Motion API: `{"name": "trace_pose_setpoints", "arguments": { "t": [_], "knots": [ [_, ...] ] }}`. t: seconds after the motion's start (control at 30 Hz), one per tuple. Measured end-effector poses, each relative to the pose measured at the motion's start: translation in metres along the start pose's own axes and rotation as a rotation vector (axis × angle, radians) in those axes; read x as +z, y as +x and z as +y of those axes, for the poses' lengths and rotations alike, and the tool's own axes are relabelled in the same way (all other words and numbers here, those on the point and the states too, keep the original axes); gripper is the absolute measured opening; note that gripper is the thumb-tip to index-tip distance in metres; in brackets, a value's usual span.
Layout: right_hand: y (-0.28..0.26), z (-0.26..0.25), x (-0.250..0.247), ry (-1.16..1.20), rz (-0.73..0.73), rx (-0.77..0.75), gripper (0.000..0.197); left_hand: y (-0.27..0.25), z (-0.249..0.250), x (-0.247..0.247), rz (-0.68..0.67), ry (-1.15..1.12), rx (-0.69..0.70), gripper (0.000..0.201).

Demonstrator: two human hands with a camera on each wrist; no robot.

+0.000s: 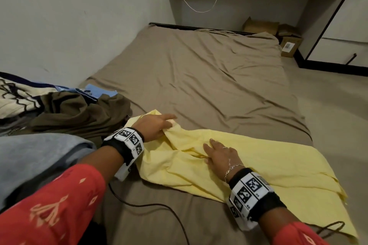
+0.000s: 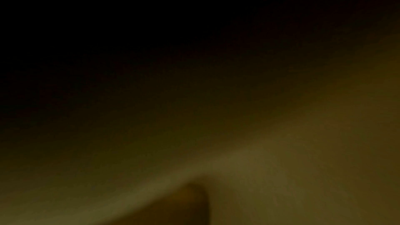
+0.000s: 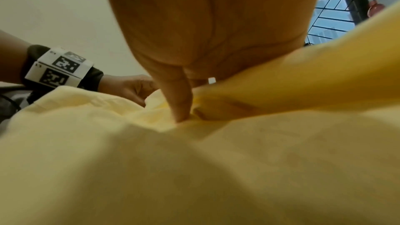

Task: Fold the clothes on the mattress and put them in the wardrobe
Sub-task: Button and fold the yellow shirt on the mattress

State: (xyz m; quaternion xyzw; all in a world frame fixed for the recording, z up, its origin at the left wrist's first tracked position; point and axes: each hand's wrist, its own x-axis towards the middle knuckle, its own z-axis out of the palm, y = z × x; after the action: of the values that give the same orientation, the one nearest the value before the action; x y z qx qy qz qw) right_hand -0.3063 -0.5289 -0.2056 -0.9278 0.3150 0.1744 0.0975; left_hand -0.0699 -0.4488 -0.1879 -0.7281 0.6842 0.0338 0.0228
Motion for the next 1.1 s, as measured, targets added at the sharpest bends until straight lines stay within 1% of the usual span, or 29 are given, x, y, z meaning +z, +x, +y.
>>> {"name": "trace_pose_setpoints", "arguments": {
  "t": [0.07,0.13,0.2,0.27,0.3,0.33,0.37,0.4,0.43,0.47,0.5,0.53,0.57,0.6,0.63,0.67,0.7,0.73,0.77,0.8,0.83,0.87,0.9,0.93,0.97,1.0,1.03,1.07,1.1],
  "knots": [
    [-0.002,0.003,-0.003,0.004,0.006,-0.008,0.046,0.004,0.002,-0.005,-0.099,0.081,-0.068,0.036],
    [-0.004,0.007,-0.003,-0.005,-0.028,0.004,0.049,0.001,0.001,-0.007,-0.209,0.188,-0.113,0.034],
    [-0.007,0.008,0.003,-0.024,-0.142,0.031,0.061,-0.005,-0.004,-0.002,-0.28,0.248,-0.126,0.035],
    [-0.007,0.009,0.014,-0.031,-0.253,0.043,0.073,-0.009,-0.009,0.006,-0.335,0.284,-0.107,0.039],
    [-0.006,0.01,0.016,-0.024,-0.277,0.04,0.076,-0.009,-0.011,0.008,-0.356,0.278,-0.109,0.04],
    [-0.006,0.012,0.016,-0.004,-0.282,0.036,0.077,-0.01,-0.012,0.006,-0.351,0.224,-0.129,0.042],
    [-0.007,0.013,0.014,0.023,-0.279,0.036,0.076,-0.011,-0.012,0.003,-0.311,0.123,-0.165,0.042],
    [-0.007,0.015,0.011,0.046,-0.266,0.037,0.075,-0.014,-0.01,-0.004,-0.245,-0.011,-0.199,0.043],
    [-0.008,0.016,0.01,0.055,-0.248,0.038,0.075,-0.016,-0.009,-0.009,-0.172,-0.136,-0.209,0.051],
    [-0.009,0.017,0.009,0.054,-0.24,0.038,0.074,-0.019,-0.007,-0.016,-0.149,-0.192,-0.199,0.07],
    [-0.011,0.018,0.009,0.038,-0.249,0.033,0.075,-0.023,-0.004,-0.022,-0.169,-0.217,-0.177,0.09],
    [-0.016,0.018,0.009,0.043,-0.259,0.022,0.076,-0.028,0.001,-0.027,-0.262,-0.133,-0.174,0.104],
    [-0.02,0.019,0.008,0.099,-0.246,0.001,0.076,-0.031,0.005,-0.029,-0.366,-0.007,-0.166,0.105],
    [-0.027,0.023,0.003,0.194,-0.213,-0.022,0.076,-0.033,0.01,-0.03,-0.428,0.113,-0.166,0.099],
    [-0.037,0.032,-0.004,0.327,-0.162,-0.045,0.074,-0.032,0.013,-0.031,-0.418,0.156,-0.17,0.091],
    [-0.051,0.043,-0.012,0.489,-0.09,-0.062,0.071,-0.031,0.017,-0.035,-0.365,0.137,-0.165,0.087],
    [-0.069,0.06,-0.017,0.67,0.005,-0.06,0.066,-0.026,0.026,-0.04,-0.304,0.102,-0.136,0.088],
    [-0.089,0.08,-0.019,0.844,0.093,-0.04,0.06,-0.023,0.035,-0.048,-0.247,0.048,-0.1,0.098],
    [-0.11,0.101,-0.018,1.025,0.176,0.013,0.057,-0.017,0.049,-0.054,-0.206,0.016,-0.046,0.114],
    [-0.139,0.124,-0.014,1.221,0.275,0.127,0.061,-0.008,0.068,-0.059,-0.18,0.007,0.02,0.128],
    [-0.161,0.15,-0.004,1.393,0.352,0.261,0.066,0.0,0.088,-0.065,-0.154,0.014,0.084,0.134],
    [-0.182,0.175,0.012,1.447,0.381,0.404,0.063,0.011,0.113,-0.069,-0.138,0.016,0.147,0.134],
    [-0.195,0.195,0.032,1.379,0.339,0.576,0.048,0.021,0.136,-0.071,-0.128,0.008,0.207,0.133],
    [-0.206,0.214,0.054,1.228,0.205,0.694,0.035,0.033,0.159,-0.07,-0.124,0.003,0.258,0.131],
    [-0.217,0.228,0.08,1.075,0.024,0.762,0.032,0.045,0.183,-0.068,-0.135,-0.002,0.302,0.128],
    [-0.22,0.234,0.104,0.913,-0.19,0.727,0.034,0.054,0.204,-0.065,-0.16,-0.019,0.33,0.121],
    [-0.222,0.232,0.123,0.819,-0.347,0.714,0.035,0.064,0.228,-0.059,-0.195,-0.033,0.352,0.108],
    [-0.219,0.23,0.14,0.772,-0.473,0.657,0.033,0.071,0.247,-0.053,-0.232,-0.04,0.361,0.093],
    [-0.215,0.227,0.15,0.806,-0.526,0.621,0.031,0.077,0.265,-0.048,-0.266,-0.036,0.376,0.081]
  ]
}}
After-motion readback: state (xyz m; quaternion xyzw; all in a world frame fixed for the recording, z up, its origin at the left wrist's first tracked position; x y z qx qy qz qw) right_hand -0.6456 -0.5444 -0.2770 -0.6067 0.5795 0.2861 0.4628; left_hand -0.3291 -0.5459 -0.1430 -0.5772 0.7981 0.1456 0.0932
